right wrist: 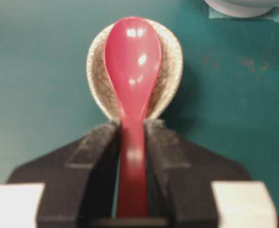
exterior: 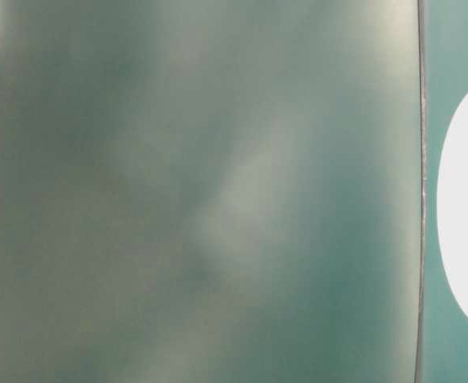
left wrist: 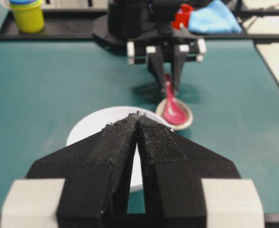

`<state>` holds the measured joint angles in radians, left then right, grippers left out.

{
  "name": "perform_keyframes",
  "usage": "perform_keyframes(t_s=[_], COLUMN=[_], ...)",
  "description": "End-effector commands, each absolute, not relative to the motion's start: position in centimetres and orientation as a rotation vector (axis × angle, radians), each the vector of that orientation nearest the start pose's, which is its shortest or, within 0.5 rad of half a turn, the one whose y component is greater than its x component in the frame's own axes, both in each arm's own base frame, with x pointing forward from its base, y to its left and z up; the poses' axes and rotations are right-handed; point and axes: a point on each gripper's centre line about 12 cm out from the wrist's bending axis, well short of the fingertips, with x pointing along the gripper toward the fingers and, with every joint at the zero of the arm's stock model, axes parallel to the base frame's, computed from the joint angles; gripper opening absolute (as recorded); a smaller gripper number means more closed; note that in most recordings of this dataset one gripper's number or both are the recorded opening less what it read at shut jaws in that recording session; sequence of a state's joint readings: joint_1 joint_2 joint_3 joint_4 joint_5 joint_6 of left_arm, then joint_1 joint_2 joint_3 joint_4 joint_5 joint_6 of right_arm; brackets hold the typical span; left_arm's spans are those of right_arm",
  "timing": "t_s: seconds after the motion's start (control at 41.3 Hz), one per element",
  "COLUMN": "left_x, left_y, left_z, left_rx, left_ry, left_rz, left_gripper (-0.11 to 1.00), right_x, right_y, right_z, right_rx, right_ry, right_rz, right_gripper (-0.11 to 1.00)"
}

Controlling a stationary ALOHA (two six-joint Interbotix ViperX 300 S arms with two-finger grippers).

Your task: Scoop the yellow hexagonal prism block from the bowl with a spoon using the right arm.

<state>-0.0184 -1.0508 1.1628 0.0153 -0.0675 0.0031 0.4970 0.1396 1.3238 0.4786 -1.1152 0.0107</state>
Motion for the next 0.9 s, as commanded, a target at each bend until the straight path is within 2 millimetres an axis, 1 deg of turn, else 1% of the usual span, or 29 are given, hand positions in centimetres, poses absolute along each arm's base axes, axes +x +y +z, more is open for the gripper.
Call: perform_keyframes(t_s=[0.0, 0.17, 0.485, 0.63, 0.775, 0.872], left_x=[18.8, 18.8, 18.8, 18.8, 18.7, 18.6], left_y=[-0.4, -0.4, -0.4, -0.4, -0.4, -0.4], left_z=[29.7, 29.7, 29.7, 29.7, 29.7, 29.6], left_rx=[0.022, 0.02, 0.019, 0.019, 0.017, 0.013], left_ry=[0.027, 0.026, 0.032, 0.034, 0.044, 0.055], left_rz=[-0.021, -0.021, -0.021, -0.021, -0.021, -0.021], left_gripper=[0.06, 0.06, 0.06, 0.06, 0.06, 0.06], right_x=[23.0, 23.3, 23.5, 24.2, 25.0, 25.7], right_y=[7.0, 7.2, 6.9, 6.1, 4.6, 3.6], right_z=[8.0, 8.7, 12.1, 13.8, 15.7, 17.3], right_rx=[0.061, 0.075, 0.134, 0.159, 0.188, 0.201], right_ry=[0.335, 0.307, 0.219, 0.215, 0.236, 0.253], right_rz=[0.035, 0.039, 0.041, 0.017, -0.028, -0.049], right_gripper=[0.24, 0.24, 0.24, 0.24, 0.24, 0.24])
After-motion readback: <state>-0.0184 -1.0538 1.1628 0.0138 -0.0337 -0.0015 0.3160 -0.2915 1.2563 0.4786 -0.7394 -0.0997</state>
